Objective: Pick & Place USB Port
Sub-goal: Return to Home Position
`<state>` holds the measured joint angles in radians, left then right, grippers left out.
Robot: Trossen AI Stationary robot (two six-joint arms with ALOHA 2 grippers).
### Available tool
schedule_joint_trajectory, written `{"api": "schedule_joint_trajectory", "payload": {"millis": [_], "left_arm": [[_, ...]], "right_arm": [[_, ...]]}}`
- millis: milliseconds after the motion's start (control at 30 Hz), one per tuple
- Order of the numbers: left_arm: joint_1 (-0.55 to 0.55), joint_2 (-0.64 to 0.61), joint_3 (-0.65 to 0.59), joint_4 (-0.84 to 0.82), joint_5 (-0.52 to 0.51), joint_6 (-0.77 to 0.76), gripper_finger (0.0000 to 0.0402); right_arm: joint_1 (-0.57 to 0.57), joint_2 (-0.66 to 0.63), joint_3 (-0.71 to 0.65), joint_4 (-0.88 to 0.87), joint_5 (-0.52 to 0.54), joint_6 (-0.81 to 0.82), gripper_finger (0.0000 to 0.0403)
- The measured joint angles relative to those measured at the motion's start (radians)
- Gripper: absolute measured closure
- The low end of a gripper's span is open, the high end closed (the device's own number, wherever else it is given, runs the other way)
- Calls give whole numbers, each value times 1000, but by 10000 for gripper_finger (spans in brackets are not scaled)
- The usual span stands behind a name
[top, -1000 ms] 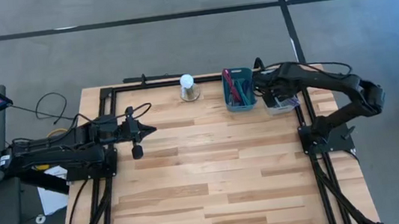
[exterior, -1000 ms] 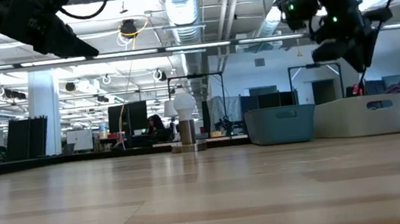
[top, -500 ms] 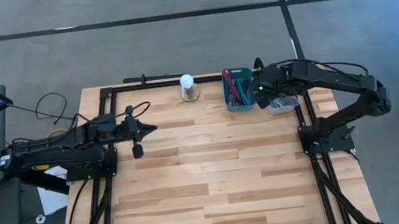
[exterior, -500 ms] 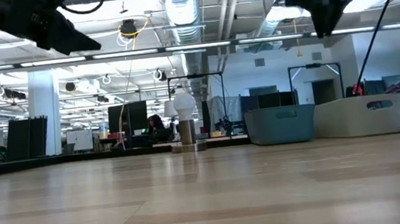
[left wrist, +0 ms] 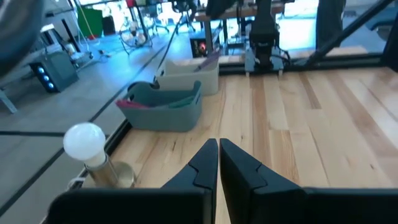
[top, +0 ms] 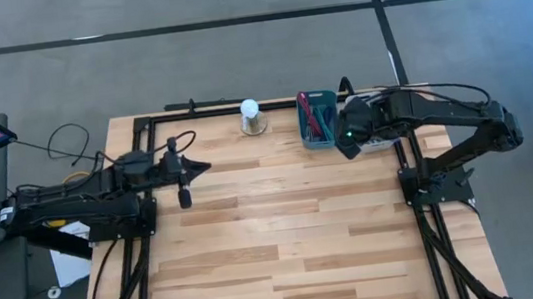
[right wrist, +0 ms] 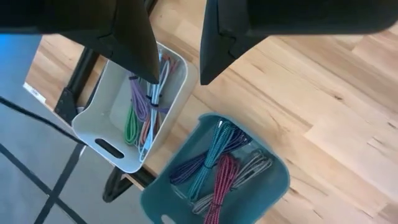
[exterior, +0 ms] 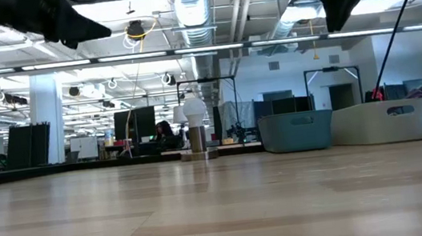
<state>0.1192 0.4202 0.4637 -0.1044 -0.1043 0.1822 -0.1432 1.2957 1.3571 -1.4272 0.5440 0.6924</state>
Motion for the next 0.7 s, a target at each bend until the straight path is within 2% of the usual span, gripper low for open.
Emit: {"api": "schedule_joint_trajectory", "payload": {"millis": [300,533,700], "left_arm": [[0,5,0,32,0,1,385],[0,5,0,57,0,-32,385],[0,-21,0,55,0,-15,385]], "right_arm": [[40,0,0,44,-44,4,296],[139,-2,0,288,115,-218,296],[196,-40,-1,416,137,-340,295]]}}
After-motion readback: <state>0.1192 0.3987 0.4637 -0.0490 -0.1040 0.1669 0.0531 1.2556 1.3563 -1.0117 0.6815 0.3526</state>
